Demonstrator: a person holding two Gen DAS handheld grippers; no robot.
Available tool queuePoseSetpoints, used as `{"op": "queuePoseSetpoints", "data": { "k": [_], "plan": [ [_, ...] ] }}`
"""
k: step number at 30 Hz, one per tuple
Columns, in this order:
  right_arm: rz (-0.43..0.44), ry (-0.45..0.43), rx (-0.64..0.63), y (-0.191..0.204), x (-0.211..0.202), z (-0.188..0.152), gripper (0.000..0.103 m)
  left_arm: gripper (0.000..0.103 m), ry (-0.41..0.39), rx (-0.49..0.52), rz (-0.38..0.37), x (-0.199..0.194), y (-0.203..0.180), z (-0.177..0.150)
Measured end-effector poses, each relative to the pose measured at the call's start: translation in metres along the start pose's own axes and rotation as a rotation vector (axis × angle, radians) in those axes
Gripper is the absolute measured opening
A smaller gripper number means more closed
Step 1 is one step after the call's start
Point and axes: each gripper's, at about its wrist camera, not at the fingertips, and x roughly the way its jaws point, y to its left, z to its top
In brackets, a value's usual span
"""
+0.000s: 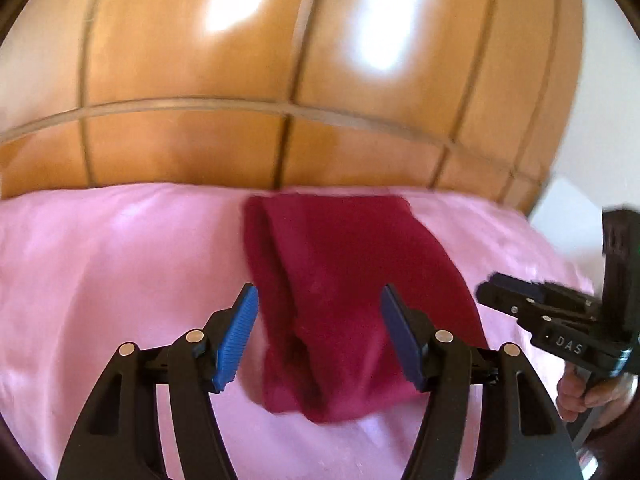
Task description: Fold small clothes
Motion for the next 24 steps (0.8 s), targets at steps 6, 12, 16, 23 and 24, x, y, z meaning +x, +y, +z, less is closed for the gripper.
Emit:
{"op": "queuePoseSetpoints", "data": {
  "k": [6, 12, 16, 23, 24],
  "plan": [
    [-0.069, 0.101, 0.0, 0.008, 0.037, -0.039, 0.031, 0.065, 0.205, -0.084, 0.073, 0.064, 0.02, -0.024],
    [-0.104, 0.086, 0.015, 0.014, 0.03, -0.039, 0.047, 0.066, 0.162, -0.138, 0.095, 0.037, 0.015, -0.027],
    [-0.134, 0.04, 0.021, 0.032, 0.01, -0.038, 0.075, 0.076, 0.103, -0.129, 0.161, -0.001, 0.01, -0.031],
    [-0.238, -0.02, 0.028, 0.054, -0.017, -0.046, 0.093, 0.088, 0.012, -0.1, 0.251, -0.048, -0.004, -0.041],
    [-0.256, -0.029, 0.03, 0.055, -0.021, -0.047, 0.094, 0.088, -0.002, -0.096, 0.26, -0.056, -0.006, -0.043]
  ]
}}
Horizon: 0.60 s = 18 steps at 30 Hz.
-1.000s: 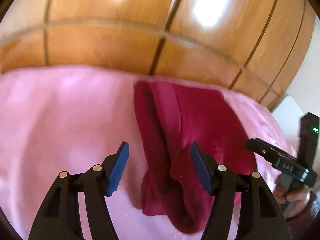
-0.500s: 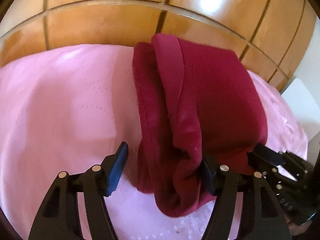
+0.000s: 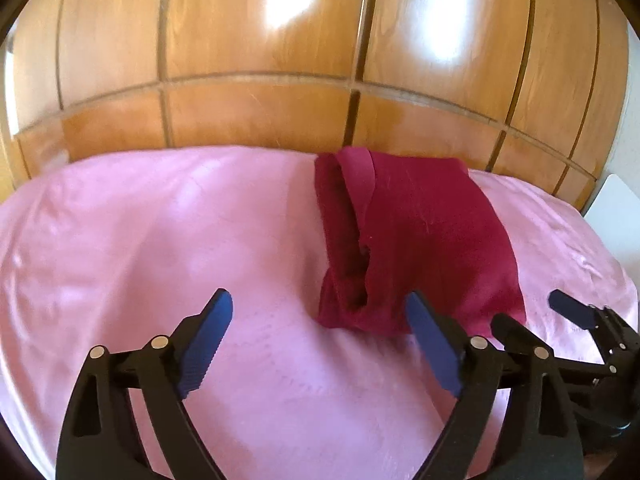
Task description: Fold small clothes
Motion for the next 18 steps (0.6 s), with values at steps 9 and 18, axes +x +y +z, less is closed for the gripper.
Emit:
{"op": "queuePoseSetpoints", "data": {
  "k": [9, 18],
  "plan": [
    [-0.063, -0.036, 0.04, 0.002, -0.03, -0.011, 0.1, 0.098, -0.058, 0.025, 0.061, -0.04, 0.002, -0.021],
    [-0.107, -0.075, 0.049, 0.003, -0.054, -0.019, 0.1, 0.099, -0.061, 0.043, 0.113, -0.06, 0.0, -0.039]
  ]
}}
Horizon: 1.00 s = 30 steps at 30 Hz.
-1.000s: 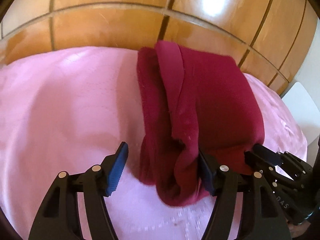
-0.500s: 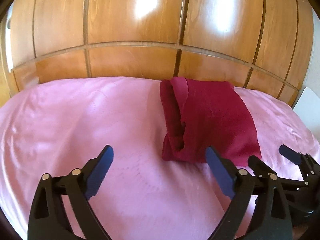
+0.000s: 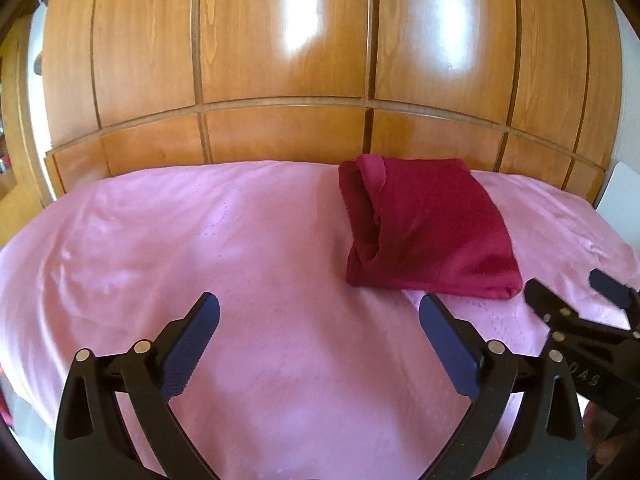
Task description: Fold small clothes
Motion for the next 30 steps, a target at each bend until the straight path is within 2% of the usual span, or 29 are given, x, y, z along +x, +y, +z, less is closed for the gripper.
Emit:
{"op": "queuePoseSetpoints", "data": {
  "k": [6, 10, 30],
  "plan": [
    [-0.029, 0.006, 0.031, -0.006, -0.006, -0.006, 0.1, 0.099, -0.033, -0.017, -0.004, -0.012, 0.002, -0.004],
    [-0.038, 0.012, 0.055, -0.007, -0.008, -0.01, 0.1, 0.099, -0.055, -0.029, 0.03, -0.017, 0.003, -0.004],
    [0.0, 0.026, 0.059, 0.0, -0.008, -0.014, 0.1, 0.099, -0.057, -0.04, 0.084, -0.019, 0.01, -0.003]
  ]
}}
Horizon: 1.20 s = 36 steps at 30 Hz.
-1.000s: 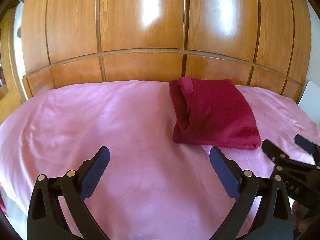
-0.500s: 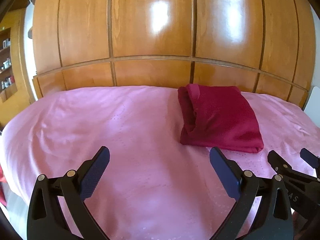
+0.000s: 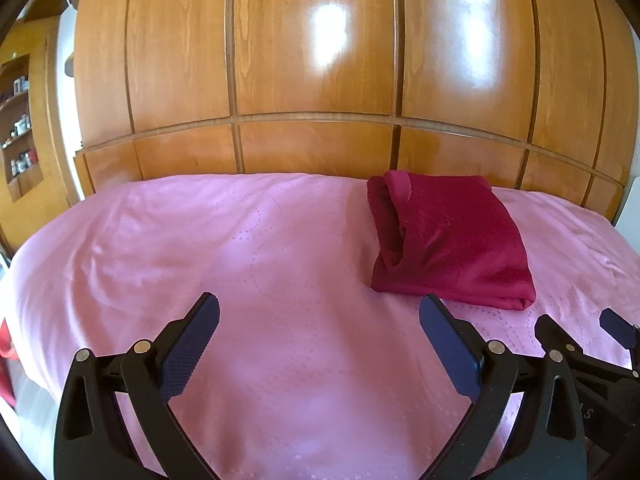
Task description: Fold small clothes
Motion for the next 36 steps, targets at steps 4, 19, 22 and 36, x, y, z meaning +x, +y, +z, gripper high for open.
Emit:
{"op": "queuePoseSetpoints", "data": {
  "k": [4, 19, 22, 36],
  "plan": [
    [0.001, 0.004, 0.002, -0.0004, 0.0015, 0.0006, 0.1, 0.099, -0.003, 0.006, 0.003, 0.0006, -0.0002, 0.0],
    [0.002, 0.009, 0.004, 0.0005, 0.0019, 0.0009, 0.1, 0.099, 0.008, 0.013, 0.005, 0.0024, 0.0019, -0.0002],
    [0.005, 0.008, 0.003, 0.0005, 0.0019, 0.0014, 0.101, 0.099, 0.013, 0.011, 0.005, 0.0028, 0.0024, -0.0005],
    [-0.007, -0.011, 0.024, 0.0031, -0.0079, 0.0053, 0.1, 0.099, 0.012, 0.005, 0.012, 0.0011, 0.0022, -0.0006]
  ]
}}
